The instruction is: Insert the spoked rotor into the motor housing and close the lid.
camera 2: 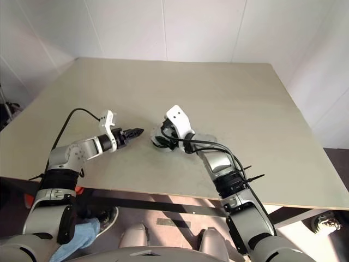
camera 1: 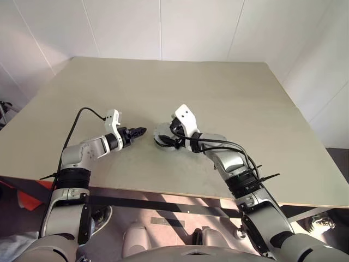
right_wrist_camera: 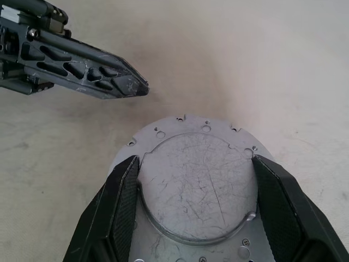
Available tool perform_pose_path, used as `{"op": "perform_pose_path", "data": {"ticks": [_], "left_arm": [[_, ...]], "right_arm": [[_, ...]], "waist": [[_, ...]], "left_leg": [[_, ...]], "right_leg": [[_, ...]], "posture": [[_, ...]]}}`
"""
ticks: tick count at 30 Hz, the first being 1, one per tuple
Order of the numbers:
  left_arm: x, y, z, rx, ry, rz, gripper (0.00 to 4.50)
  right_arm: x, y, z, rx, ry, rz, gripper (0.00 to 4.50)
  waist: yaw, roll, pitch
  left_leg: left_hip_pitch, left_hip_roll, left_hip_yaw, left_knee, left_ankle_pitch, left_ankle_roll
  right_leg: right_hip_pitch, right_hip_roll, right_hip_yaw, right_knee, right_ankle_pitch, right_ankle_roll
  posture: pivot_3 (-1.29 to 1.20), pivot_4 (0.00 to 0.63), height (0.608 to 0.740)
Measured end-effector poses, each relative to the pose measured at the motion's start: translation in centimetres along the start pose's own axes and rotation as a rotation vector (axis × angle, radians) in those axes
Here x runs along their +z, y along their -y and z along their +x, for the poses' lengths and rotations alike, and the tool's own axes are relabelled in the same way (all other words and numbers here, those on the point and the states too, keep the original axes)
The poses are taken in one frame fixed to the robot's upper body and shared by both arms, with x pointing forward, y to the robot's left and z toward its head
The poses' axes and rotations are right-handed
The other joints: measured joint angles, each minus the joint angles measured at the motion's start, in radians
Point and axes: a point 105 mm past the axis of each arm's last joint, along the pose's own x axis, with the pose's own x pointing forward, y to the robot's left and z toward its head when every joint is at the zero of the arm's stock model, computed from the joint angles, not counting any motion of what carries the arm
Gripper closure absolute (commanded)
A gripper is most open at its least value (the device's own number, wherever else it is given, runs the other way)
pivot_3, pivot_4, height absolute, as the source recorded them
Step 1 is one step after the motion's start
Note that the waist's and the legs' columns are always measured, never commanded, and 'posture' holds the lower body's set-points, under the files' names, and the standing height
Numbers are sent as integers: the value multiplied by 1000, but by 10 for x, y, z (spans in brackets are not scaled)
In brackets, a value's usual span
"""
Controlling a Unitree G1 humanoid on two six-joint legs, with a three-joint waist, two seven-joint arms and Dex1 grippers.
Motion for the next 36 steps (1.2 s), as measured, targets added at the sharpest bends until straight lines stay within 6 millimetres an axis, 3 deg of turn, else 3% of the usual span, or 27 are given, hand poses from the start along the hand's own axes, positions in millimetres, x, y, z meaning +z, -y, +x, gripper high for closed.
{"op": "perform_pose_path", "data": {"ticks": [36], "left_arm": [[-6, -2, 1, 15, -8, -15, 2248]], "right_arm": [[-7, 0, -5, 8, -43, -19, 1351]], "waist": [[3, 0, 0]], "left_leg": [[0, 0, 0, 0, -1, 1]], "right_leg": [[0, 0, 0, 0, 0, 0]], "posture": [[0, 0, 740]]}}
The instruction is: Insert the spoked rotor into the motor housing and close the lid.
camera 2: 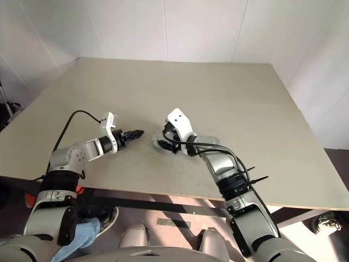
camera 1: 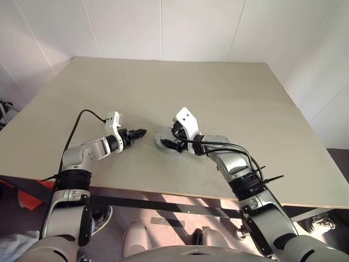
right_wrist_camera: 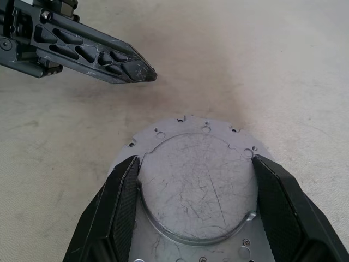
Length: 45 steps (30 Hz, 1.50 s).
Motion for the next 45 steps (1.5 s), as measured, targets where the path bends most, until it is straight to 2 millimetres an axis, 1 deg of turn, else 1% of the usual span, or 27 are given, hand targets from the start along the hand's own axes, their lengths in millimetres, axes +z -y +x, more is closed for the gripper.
{"op": "perform_pose_path", "data": {"ticks": [5, 7, 13, 14, 15, 17, 20, 23, 29, 34, 36, 38, 45], "left_arm": [[-3, 2, 1, -7, -2, -6, 2248], [-2, 6, 3, -20, 2, -5, 2248], [4, 43, 18, -153, 52, -53, 2248], [6, 52, 21, -181, 59, -59, 2633], [6, 57, 23, -202, 61, -67, 2849], [2, 69, 29, -246, 52, -87, 3482], [-7, 76, 36, -258, 16, -96, 4476], [-18, 70, 41, -225, -18, -119, 4476], [-17, 62, 39, -195, -31, -110, 4476], [-17, 60, 41, -182, -46, -101, 4476], [-17, 60, 41, -181, -46, -100, 4500], [-17, 60, 41, -180, -46, -100, 4500], [-16, 61, 42, -183, -51, -93, 4500]], "right_arm": [[0, 0, 0, -4, -2, -9, 1351], [-1, 1, 0, -6, -3, -10, 1351], [-1, 1, 0, -10, -6, -13, 1351], [-1, 1, 0, -10, -6, -13, 1351], [-1, 1, 0, -10, -6, -14, 1351], [-1, 1, 0, -9, -5, -14, 1351], [-1, 1, 0, -10, -5, -15, 1351], [-1, 1, 0, -14, -6, -15, 1351], [-3, 3, 1, -25, -12, -10, 1351], [-4, 4, 1, -39, -18, 1, 1351], [-4, 4, 1, -40, -18, 13, 614], [-6, 7, -1, -48, -26, 31, 47], [-3, 12, -8, -61, -23, 31, 47]], "waist": [[0, 0, 0], [1, 0, 0], [1, 0, 0], [1, 0, 0], [1, 0, 0], [1, 0, 0], [1, 0, 0], [1, 0, 0], [1, 0, 0], [1, 0, -1], [1, 0, -1], [2, 0, -1], [1, 0, -1]], "left_leg": [[0, 0, 0, 0, 0, 0], [0, 0, 0, 0, 0, 0], [0, 0, 0, 1, -1, 2], [0, 0, 0, 1, -1, 1], [0, 0, 0, 1, -1, 1], [0, 0, 0, 1, -1, 1], [0, 0, 0, 2, -1, 1], [0, 0, 0, 2, -1, 1], [4, -1, 0, 2, -2, 4], [6, -1, 0, 2, -2, 4], [5, -1, 0, 2, -2, 4], [5, -1, 0, 2, -2, 4], [5, -1, 0, 2, -2, 4]], "right_leg": [[0, 0, 0, 0, 0, 0], [0, 0, 0, 0, 0, 0], [1, 0, 0, 0, 0, 0], [1, 0, 0, 0, 0, 0], [1, 0, 0, 0, 0, 0], [1, 0, 0, 0, 0, 0], [1, 0, 0, 0, 0, 0], [1, 0, 0, 0, 0, 0], [5, -1, 0, 0, 0, 0], [8, -1, 0, 0, 0, 1], [8, -1, 0, 0, -1, 1], [8, -1, 0, 0, -1, 1], [8, -1, 0, -1, 0, 1]], "posture": [[0, 0, 740], [0, 0, 740], [0, 0, 740], [0, 0, 740], [0, 0, 740], [0, 0, 740], [0, 0, 740], [0, 0, 740], [0, 0, 740], [0, 0, 740], [0, 0, 740], [0, 0, 740], [0, 0, 740]]}}
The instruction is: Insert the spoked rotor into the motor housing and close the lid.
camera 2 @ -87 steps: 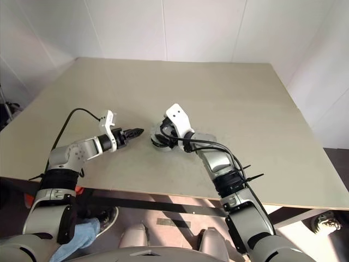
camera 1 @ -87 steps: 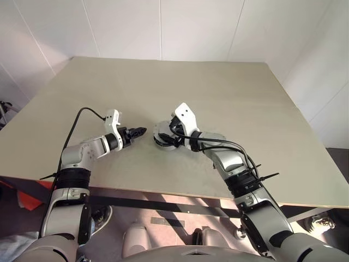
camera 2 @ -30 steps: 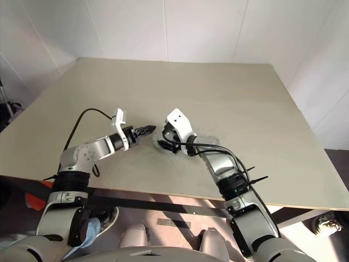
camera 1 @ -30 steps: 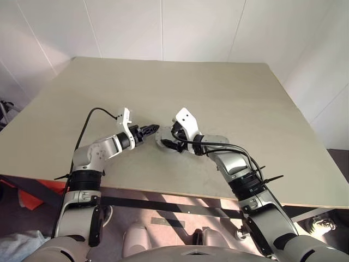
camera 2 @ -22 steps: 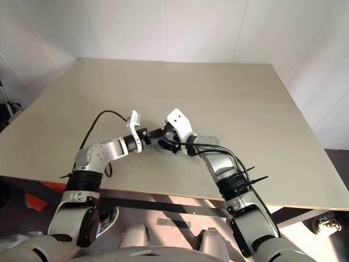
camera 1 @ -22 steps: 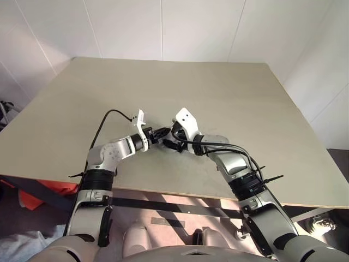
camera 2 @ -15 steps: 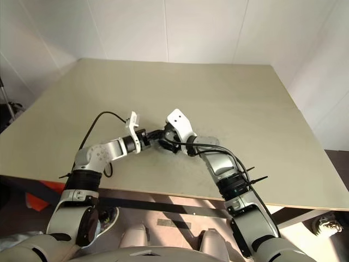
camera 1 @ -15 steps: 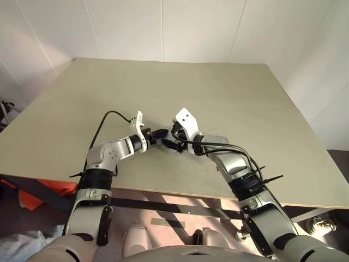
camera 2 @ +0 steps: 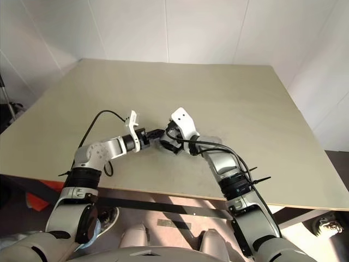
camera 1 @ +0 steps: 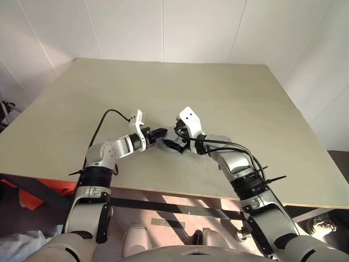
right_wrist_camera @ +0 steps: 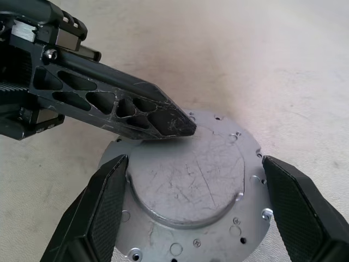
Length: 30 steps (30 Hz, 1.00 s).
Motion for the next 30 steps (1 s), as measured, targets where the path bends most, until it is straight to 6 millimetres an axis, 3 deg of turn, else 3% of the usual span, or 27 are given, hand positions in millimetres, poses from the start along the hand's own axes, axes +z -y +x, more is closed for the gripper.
{"op": "perform_pose_path", "data": {"ticks": [6, 10, 13, 18, 23, 30], "left_arm": [[1, -1, 0, 3, 0, 3, 4500], [1, -1, 0, 4, 1, 5, 4500], [1, -1, 0, 5, 0, 7, 4500], [2, -2, 0, 7, 5, 10, 4500], [3, -3, 0, 9, 10, 11, 4500], [4, -5, -1, 17, 14, 15, 4500]], "right_arm": [[34, 18, -29, -38, 127, 60, 47], [46, 19, -42, -6, 168, 146, 47], [36, 23, -47, -7, 120, 276, 47], [2, 35, -56, -66, -12, 581, 47], [-28, 34, -57, -101, -128, 778, 47], [-24, 23, -44, -43, -101, 999, 47]], "waist": [[-2, 0, 0], [-2, 0, 0], [-2, 0, 0], [-2, 1, 0], [-1, 2, -1], [-2, 3, -2]], "left_leg": [[2, 0, 0, -1, 0, 0], [2, 0, 0, -2, 0, 0], [2, 0, 0, -2, 0, 0], [2, 0, 0, -3, 1, -1], [1, 0, 0, -4, 2, -3], [2, 0, 0, -5, 2, -4]], "right_leg": [[0, 1, 0, 0, -1, 1], [0, 1, 0, 0, -1, 1], [0, 1, 0, -1, 0, 0], [-1, 1, 0, -1, -1, 1], [-3, 1, 0, -1, -2, 3], [-3, 1, 1, -1, -4, 7]], "posture": [[0, 0, 740], [0, 0, 740], [0, 0, 740], [0, 0, 740], [0, 0, 740], [0, 0, 740]]}}
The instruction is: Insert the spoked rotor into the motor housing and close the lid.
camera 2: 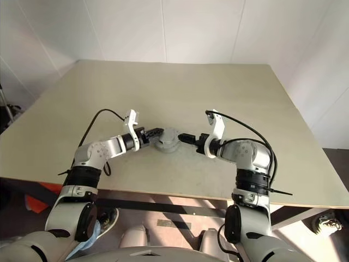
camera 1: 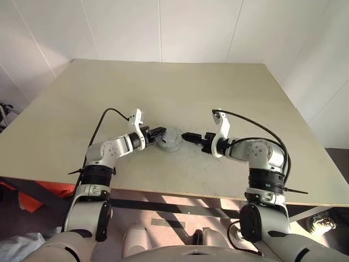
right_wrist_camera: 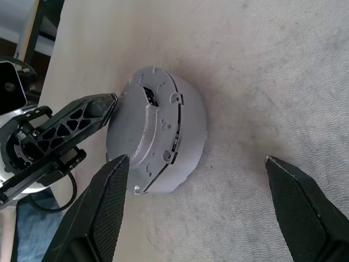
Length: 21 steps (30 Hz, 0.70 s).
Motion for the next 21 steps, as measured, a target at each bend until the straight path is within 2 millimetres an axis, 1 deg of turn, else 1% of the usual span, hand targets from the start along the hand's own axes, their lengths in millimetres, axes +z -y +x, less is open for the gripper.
{"op": "perform_pose_path", "data": {"ticks": [5, 7, 11, 21], "left_arm": [[1, -11, -5, 48, 0, 4, 4500], [1, -10, -5, 47, 0, 4, 4500], [2, -12, -5, 52, 4, 3, 4500], [3, -15, -8, 72, 8, 2, 4500]], "right_arm": [[-12, -20, 16, 62, -38, 56, 47], [-14, -26, 21, 77, -55, 64, 47], [-13, -30, 26, 81, -65, 73, 47], [-9, -38, 42, 92, -45, 103, 47]], "waist": [[-2, 1, 0], [0, 1, 0], [1, 1, 0], [1, 1, 0]], "left_leg": [[0, 0, 0, -6, 4, -6], [0, 0, 0, -7, 4, -7], [-1, 0, 0, -8, 4, -7], [-1, 0, 0, -10, 5, -8]], "right_leg": [[-3, 1, 0, 0, 0, 0], [-3, 1, 0, -1, 0, 0], [-3, 1, 0, -2, 3, -5], [-4, 1, 0, -2, 3, -5]], "posture": [[0, 0, 740], [0, 0, 740], [0, 0, 740], [0, 0, 740]]}}
